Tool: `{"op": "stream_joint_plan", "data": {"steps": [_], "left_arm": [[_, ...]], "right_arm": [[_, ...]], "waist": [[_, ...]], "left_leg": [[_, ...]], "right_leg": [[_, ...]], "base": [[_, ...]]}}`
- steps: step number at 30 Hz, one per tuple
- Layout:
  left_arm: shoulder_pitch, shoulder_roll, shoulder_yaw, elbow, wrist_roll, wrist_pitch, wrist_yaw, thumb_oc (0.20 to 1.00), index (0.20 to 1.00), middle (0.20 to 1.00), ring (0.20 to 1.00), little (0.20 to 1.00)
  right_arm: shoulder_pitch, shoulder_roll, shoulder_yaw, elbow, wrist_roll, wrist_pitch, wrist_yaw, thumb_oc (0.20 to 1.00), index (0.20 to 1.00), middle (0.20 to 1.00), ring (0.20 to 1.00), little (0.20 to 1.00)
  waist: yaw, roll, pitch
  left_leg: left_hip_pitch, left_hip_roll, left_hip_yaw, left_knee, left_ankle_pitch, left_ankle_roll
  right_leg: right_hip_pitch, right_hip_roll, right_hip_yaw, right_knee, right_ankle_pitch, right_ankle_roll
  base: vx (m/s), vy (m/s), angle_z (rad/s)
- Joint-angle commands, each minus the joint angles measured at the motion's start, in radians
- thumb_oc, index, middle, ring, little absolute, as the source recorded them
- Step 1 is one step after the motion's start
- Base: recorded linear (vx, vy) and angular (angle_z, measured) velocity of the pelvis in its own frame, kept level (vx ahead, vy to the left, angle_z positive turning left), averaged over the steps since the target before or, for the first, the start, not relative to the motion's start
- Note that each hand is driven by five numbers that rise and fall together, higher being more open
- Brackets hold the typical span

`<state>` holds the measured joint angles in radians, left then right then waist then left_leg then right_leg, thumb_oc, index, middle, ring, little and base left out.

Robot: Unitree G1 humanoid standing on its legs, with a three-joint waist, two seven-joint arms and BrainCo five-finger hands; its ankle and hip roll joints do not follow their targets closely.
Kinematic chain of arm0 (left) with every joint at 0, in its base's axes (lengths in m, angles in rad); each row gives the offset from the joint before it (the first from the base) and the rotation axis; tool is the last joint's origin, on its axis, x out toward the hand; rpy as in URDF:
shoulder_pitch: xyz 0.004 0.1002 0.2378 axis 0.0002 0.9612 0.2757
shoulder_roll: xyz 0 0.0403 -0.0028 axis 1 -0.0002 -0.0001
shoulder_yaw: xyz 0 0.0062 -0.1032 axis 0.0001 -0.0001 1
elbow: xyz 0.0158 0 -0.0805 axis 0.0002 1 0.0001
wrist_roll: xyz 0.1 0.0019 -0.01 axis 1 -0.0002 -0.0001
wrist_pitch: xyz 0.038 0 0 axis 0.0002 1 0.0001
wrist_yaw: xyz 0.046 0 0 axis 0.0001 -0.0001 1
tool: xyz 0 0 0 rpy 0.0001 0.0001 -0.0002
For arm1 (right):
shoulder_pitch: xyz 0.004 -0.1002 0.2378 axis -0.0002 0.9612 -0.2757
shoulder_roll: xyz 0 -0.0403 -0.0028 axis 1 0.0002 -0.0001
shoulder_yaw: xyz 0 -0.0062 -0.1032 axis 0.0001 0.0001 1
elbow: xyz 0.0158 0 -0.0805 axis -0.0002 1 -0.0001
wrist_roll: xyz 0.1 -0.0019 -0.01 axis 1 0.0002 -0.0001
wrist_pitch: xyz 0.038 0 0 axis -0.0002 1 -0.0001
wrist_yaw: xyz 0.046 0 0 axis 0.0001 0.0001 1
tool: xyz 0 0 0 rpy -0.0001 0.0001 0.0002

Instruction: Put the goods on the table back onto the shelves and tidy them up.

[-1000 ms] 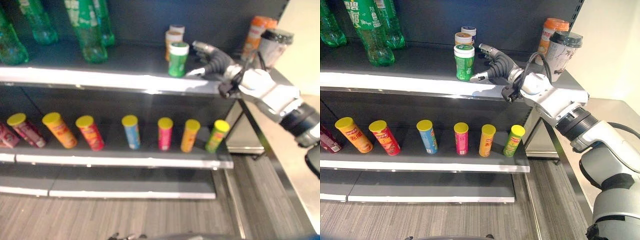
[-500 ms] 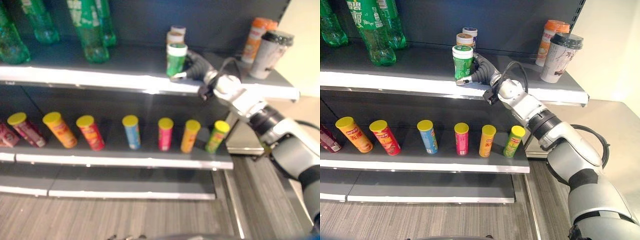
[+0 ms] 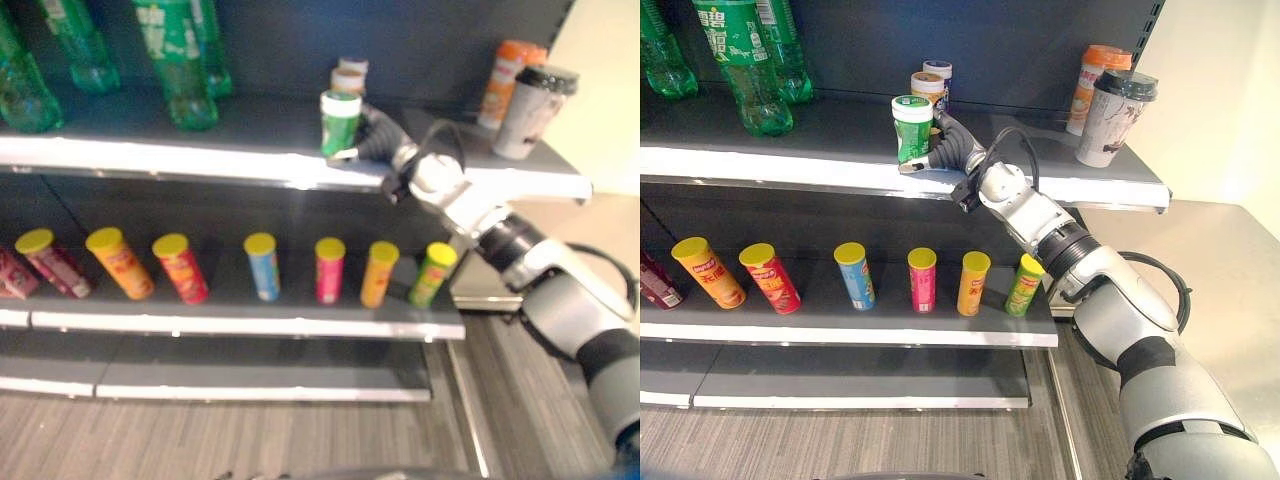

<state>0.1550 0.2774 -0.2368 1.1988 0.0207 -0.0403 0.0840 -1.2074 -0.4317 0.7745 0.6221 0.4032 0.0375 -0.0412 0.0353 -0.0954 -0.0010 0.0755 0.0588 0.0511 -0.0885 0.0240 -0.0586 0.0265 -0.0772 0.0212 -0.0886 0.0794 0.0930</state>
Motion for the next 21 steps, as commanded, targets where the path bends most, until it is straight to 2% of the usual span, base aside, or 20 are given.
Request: {"op": "stream_joint_plan", "data": {"steps": [1, 8, 21], "left_arm": [[-0.051, 0.034, -0.032, 0.075, 0.022, 0.002, 0.008, 1.000, 1.000, 1.000, 1.000, 1.000], [-0.055, 0.036, -0.033, 0.079, 0.022, 0.002, 0.010, 1.000, 1.000, 1.000, 1.000, 1.000], [-0.064, 0.039, -0.052, 0.076, 0.031, -0.003, 0.019, 1.000, 1.000, 1.000, 1.000, 1.000]], "right_arm": [[-0.148, 0.002, -0.046, 0.115, -0.036, -0.016, -0.037, 1.000, 1.000, 1.000, 1.000, 1.000], [-0.153, 0.030, -0.054, 0.141, -0.069, -0.015, -0.044, 1.000, 1.000, 1.000, 1.000, 1.000], [-0.154, 0.143, -0.091, 0.254, -0.157, -0.010, -0.073, 1.000, 1.000, 1.000, 1.000, 1.000]], "waist": [[0.025, -0.023, 0.034], [0.026, -0.022, 0.036], [0.045, -0.021, 0.037]], "left_leg": [[0.018, -0.024, -0.059, 0.001, -0.118, 0.031], [0.019, -0.029, -0.060, 0.001, -0.120, 0.035], [0.021, -0.038, -0.072, 0.001, -0.125, 0.048]], "right_leg": [[0.013, -0.082, 0.016, 0.031, -0.032, 0.057], [0.010, -0.088, 0.015, 0.034, -0.027, 0.059], [0.013, -0.101, 0.010, 0.033, -0.015, 0.062]], "base": [[0.00, 0.000, 0.00], [0.00, 0.015, -0.02], [0.00, 0.003, -0.01]]}}
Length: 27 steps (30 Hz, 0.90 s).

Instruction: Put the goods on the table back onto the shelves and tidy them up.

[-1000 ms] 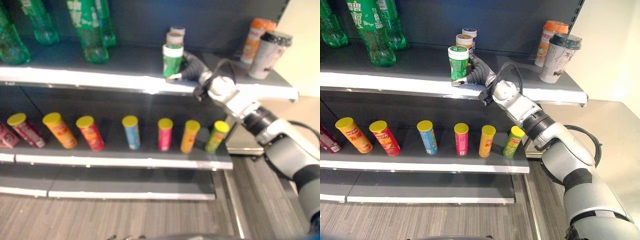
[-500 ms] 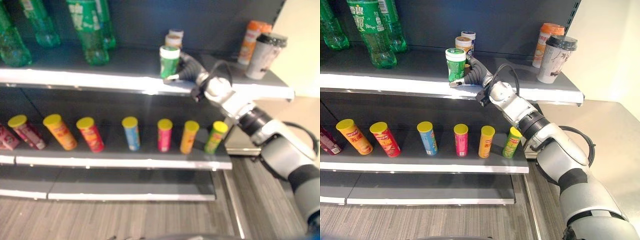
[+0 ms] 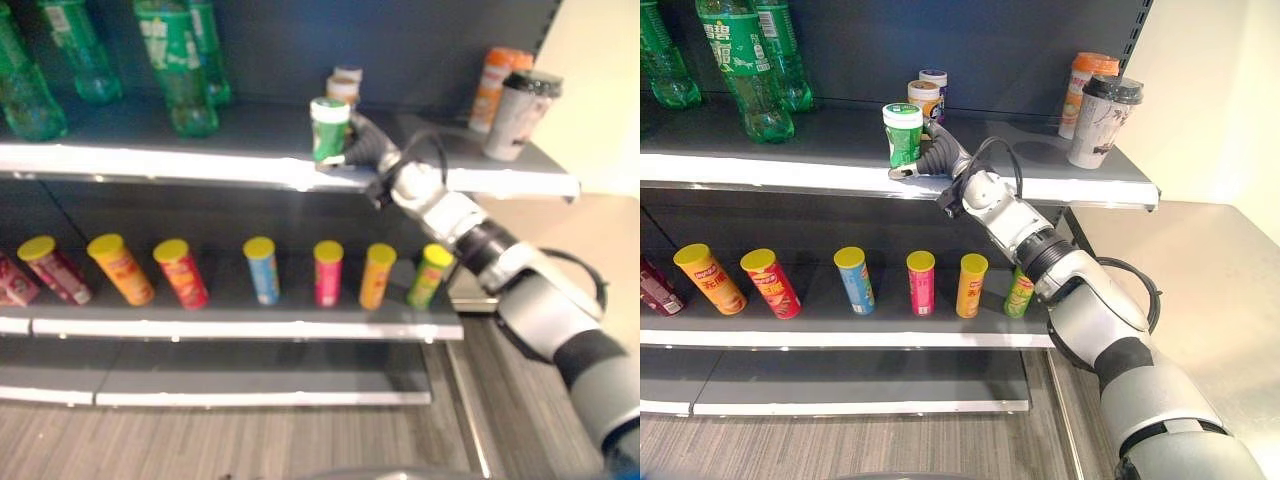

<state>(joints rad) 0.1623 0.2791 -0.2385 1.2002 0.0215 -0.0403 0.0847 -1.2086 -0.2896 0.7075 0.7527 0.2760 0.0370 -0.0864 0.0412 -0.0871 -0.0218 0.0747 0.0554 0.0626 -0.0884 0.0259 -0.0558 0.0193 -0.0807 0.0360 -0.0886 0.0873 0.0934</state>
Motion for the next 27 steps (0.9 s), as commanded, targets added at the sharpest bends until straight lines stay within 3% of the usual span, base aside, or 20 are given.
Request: {"op": "stream_joint_plan", "data": {"steps": [1, 14, 27], "left_arm": [[-0.071, 0.038, -0.050, 0.075, 0.030, -0.004, 0.018, 1.000, 1.000, 1.000, 1.000, 1.000], [-0.071, 0.045, -0.051, 0.077, 0.031, -0.004, 0.017, 1.000, 1.000, 1.000, 1.000, 1.000], [-0.076, 0.044, -0.035, 0.085, 0.025, 0.005, 0.020, 1.000, 1.000, 1.000, 1.000, 1.000]], "right_arm": [[-0.153, 0.005, -0.028, 0.128, -0.034, -0.009, -0.030, 1.000, 1.000, 1.000, 1.000, 1.000], [-0.170, 0.004, -0.052, 0.196, -0.050, -0.003, -0.043, 1.000, 1.000, 1.000, 1.000, 1.000], [-0.170, -0.055, -0.034, 0.114, -0.045, -0.002, -0.035, 1.000, 1.000, 1.000, 1.000, 1.000]], "waist": [[0.040, -0.029, 0.059], [0.051, -0.026, 0.058], [0.033, -0.023, 0.052]], "left_leg": [[0.022, -0.035, -0.085, 0.001, -0.127, 0.046], [0.022, -0.043, -0.093, 0.001, -0.127, 0.049], [0.030, -0.040, -0.086, 0.001, -0.130, 0.046]], "right_leg": [[0.020, -0.098, -0.006, 0.033, -0.023, 0.062], [0.022, -0.108, -0.011, 0.035, -0.020, 0.064], [0.027, -0.108, -0.008, 0.034, -0.026, 0.064]], "base": [[0.00, 0.000, 0.00], [0.00, 0.000, 0.00], [0.00, 0.000, 0.00]]}}
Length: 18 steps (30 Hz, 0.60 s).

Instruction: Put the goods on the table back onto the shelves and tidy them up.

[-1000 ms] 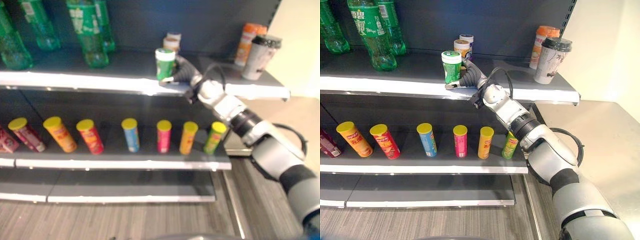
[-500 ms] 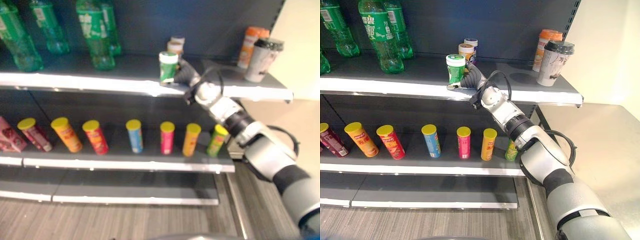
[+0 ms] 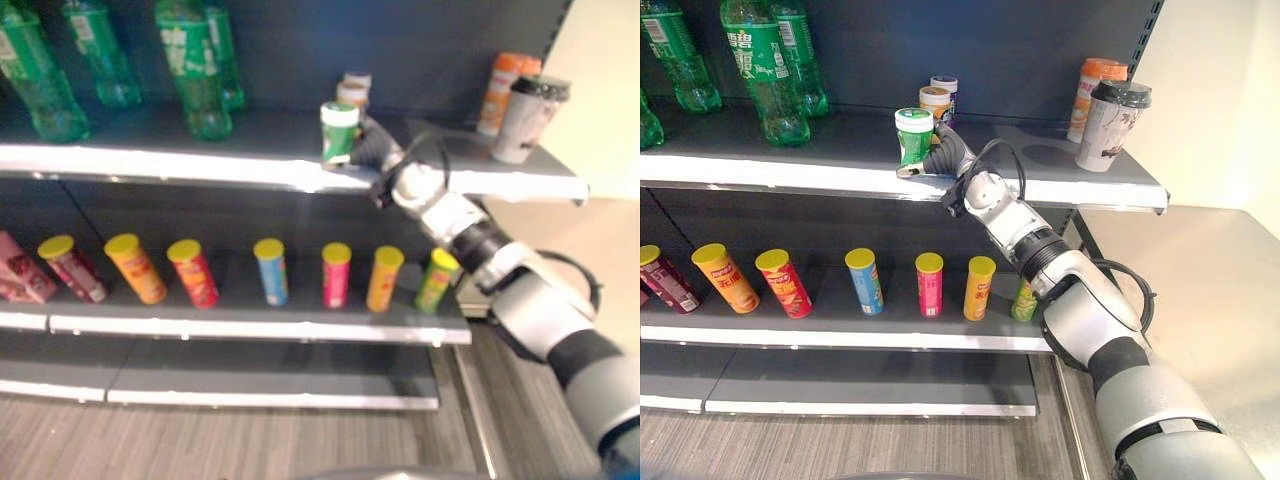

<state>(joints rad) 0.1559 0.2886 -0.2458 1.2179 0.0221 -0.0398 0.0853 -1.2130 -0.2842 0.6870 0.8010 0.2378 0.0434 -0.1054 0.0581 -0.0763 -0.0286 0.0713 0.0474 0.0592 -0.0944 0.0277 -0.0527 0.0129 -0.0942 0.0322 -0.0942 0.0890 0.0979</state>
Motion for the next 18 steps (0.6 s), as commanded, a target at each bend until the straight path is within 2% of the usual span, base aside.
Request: {"op": "stream_joint_plan", "data": {"steps": [1, 18], "left_arm": [[-0.068, 0.035, -0.024, 0.069, 0.021, 0.005, 0.020, 1.000, 1.000, 1.000, 1.000, 1.000], [-0.065, 0.035, -0.009, 0.074, 0.010, 0.004, 0.019, 1.000, 1.000, 1.000, 1.000, 1.000]], "right_arm": [[-0.168, -0.068, -0.009, 0.061, -0.006, -0.008, -0.014, 1.000, 1.000, 1.000, 1.000, 1.000], [-0.209, -0.175, 0.011, 0.047, -0.014, -0.006, -0.009, 1.000, 1.000, 1.000, 1.000, 1.000]], "waist": [[0.013, -0.033, 0.058], [-0.007, -0.030, 0.054]], "left_leg": [[0.034, -0.031, -0.081, 0.007, -0.132, 0.042], [0.041, -0.027, -0.070, 0.007, -0.136, 0.039]], "right_leg": [[0.032, -0.094, -0.004, 0.040, -0.029, 0.059], [0.035, -0.090, 0.001, 0.037, -0.027, 0.057]], "base": [[0.00, 0.000, 0.00], [0.00, 0.000, 0.00]]}}
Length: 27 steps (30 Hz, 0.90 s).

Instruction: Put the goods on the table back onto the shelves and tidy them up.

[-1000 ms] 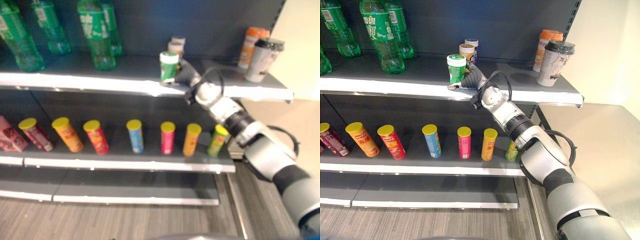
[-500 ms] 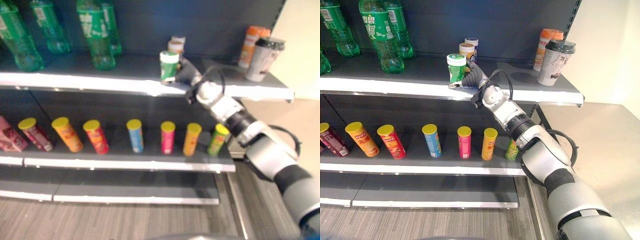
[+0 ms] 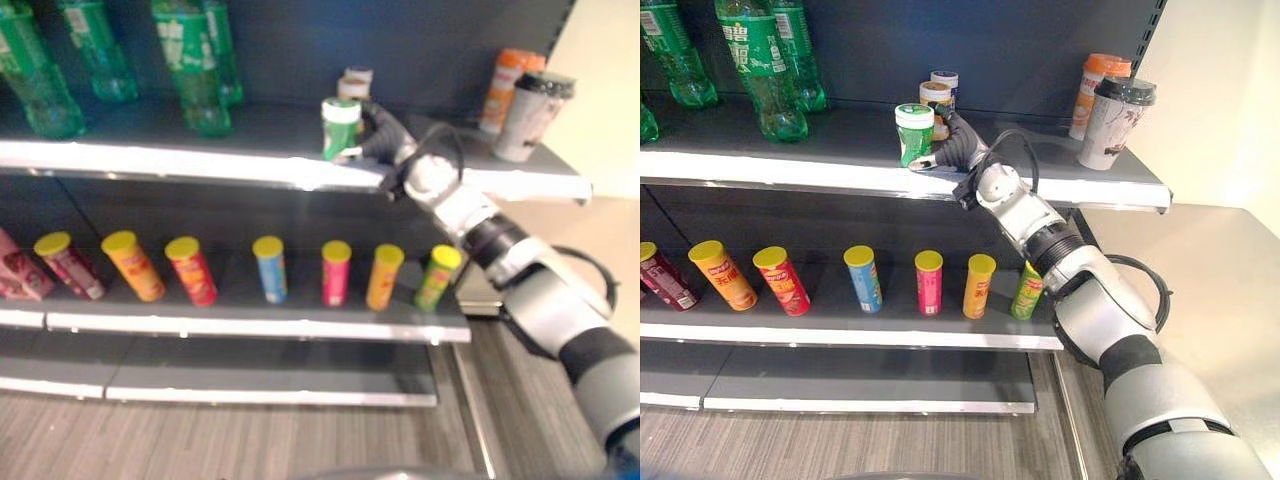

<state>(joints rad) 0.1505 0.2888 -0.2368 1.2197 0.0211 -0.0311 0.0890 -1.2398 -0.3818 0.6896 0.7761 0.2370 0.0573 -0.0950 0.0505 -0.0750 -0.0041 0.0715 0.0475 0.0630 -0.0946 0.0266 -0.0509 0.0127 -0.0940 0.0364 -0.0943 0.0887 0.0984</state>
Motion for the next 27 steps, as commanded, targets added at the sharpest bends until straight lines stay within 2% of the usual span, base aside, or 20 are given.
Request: {"op": "stream_joint_plan", "data": {"steps": [1, 7, 14, 15, 16, 17, 22, 25, 27], "left_arm": [[-0.061, 0.034, -0.017, 0.072, 0.011, -0.004, 0.015, 1.000, 1.000, 1.000, 1.000, 1.000], [-0.066, 0.036, -0.004, 0.070, -0.001, -0.002, 0.014, 1.000, 1.000, 1.000, 1.000, 1.000], [-0.066, 0.030, 0.034, 0.069, -0.021, 0.005, 0.013, 1.000, 1.000, 1.000, 1.000, 1.000], [-0.065, 0.027, 0.041, 0.069, -0.024, 0.005, 0.013, 1.000, 1.000, 1.000, 1.000, 1.000], [-0.063, 0.023, 0.055, 0.068, -0.027, 0.007, 0.013, 1.000, 1.000, 1.000, 1.000, 1.000], [-0.063, 0.023, 0.054, 0.068, -0.027, 0.007, 0.013, 1.000, 1.000, 1.000, 1.000, 1.000], [-0.056, 0.004, 0.095, 0.069, -0.027, 0.011, 0.001, 1.000, 1.000, 1.000, 1.000, 1.000], [-0.043, -0.007, 0.106, 0.070, -0.016, 0.006, -0.016, 1.000, 1.000, 1.000, 1.000, 1.000], [-0.032, -0.018, 0.119, 0.071, -0.012, 0.001, -0.024, 1.000, 1.000, 1.000, 1.000, 1.000]], "right_arm": [[-0.184, -0.089, 0.011, 0.061, -0.009, -0.020, -0.017, 1.000, 1.000, 1.000, 1.000, 1.000], [-0.187, -0.161, 0.024, -0.035, 0.019, -0.026, -0.010, 1.000, 1.000, 1.000, 1.000, 1.000], [-0.147, -0.349, 0.030, -0.300, 0.097, -0.050, 0.011, 1.000, 1.000, 1.000, 1.000, 1.000], [-0.137, -0.388, 0.028, -0.352, 0.112, -0.057, 0.016, 1.000, 1.000, 1.000, 1.000, 1.000], [-0.108, -0.481, 0.020, -0.472, 0.149, -0.071, 0.025, 1.000, 1.000, 1.000, 1.000, 1.000], [-0.105, -0.483, 0.018, -0.475, 0.149, -0.070, 0.025, 1.000, 1.000, 1.000, 1.000, 1.000], [0.067, -0.814, -0.062, -0.791, 0.299, -0.146, 0.087, 1.000, 1.000, 1.000, 1.000, 1.000], [0.308, -0.999, -0.224, -0.941, 0.457, -0.200, 0.157, 1.000, 1.000, 1.000, 1.000, 1.000], [0.434, -1.090, -0.331, -0.987, 0.544, -0.228, 0.193, 1.000, 1.000, 1.000, 1.000, 1.000]], "waist": [[-0.003, -0.032, 0.029], [-0.020, -0.030, 0.029], [-0.046, -0.029, 0.028], [-0.053, -0.028, 0.028], [-0.063, -0.027, 0.026], [-0.061, -0.027, 0.027], [-0.093, -0.021, 0.023], [-0.111, -0.025, 0.017], [-0.127, -0.024, 0.012]], "left_leg": [[0.041, -0.026, -0.072, 0.007, -0.135, 0.037], [0.042, -0.023, -0.063, 0.007, -0.136, 0.034], [0.047, -0.022, -0.048, 0.007, -0.137, 0.029], [0.047, -0.021, -0.045, 0.007, -0.138, 0.028], [0.049, -0.021, -0.040, 0.007, -0.139, 0.027], [0.049, -0.021, -0.040, 0.007, -0.139, 0.027], [0.051, -0.017, -0.025, 0.007, -0.140, 0.020], [0.054, -0.012, -0.016, 0.007, -0.140, 0.013], [0.056, -0.010, -0.010, 0.007, -0.140, 0.010]], "right_leg": [[0.035, -0.090, -0.001, 0.037, -0.027, 0.057], [0.029, -0.086, 0.003, 0.040, -0.029, 0.057], [0.023, -0.081, 0.016, 0.051, -0.039, 0.060], [0.022, -0.080, 0.018, 0.053, -0.040, 0.061], [0.021, -0.080, 0.021, 0.055, -0.043, 0.062], [0.021, -0.080, 0.021, 0.055, -0.043, 0.062], [0.018, -0.076, 0.024, 0.059, -0.049, 0.067], [0.015, -0.074, 0.024, 0.061, -0.053, 0.071], [0.012, -0.073, 0.028, 0.062, -0.052, 0.073]], "base": [[0.00, 0.000, 0.00], [0.00, 0.000, 0.00], [0.00, 0.000, 0.00], [0.02, 0.004, -0.05], [0.00, 0.000, 0.00], [0.00, 0.000, 0.00], [0.00, 0.008, -0.09], [0.00, -0.004, -0.03], [-0.01, -0.005, -0.13]]}}
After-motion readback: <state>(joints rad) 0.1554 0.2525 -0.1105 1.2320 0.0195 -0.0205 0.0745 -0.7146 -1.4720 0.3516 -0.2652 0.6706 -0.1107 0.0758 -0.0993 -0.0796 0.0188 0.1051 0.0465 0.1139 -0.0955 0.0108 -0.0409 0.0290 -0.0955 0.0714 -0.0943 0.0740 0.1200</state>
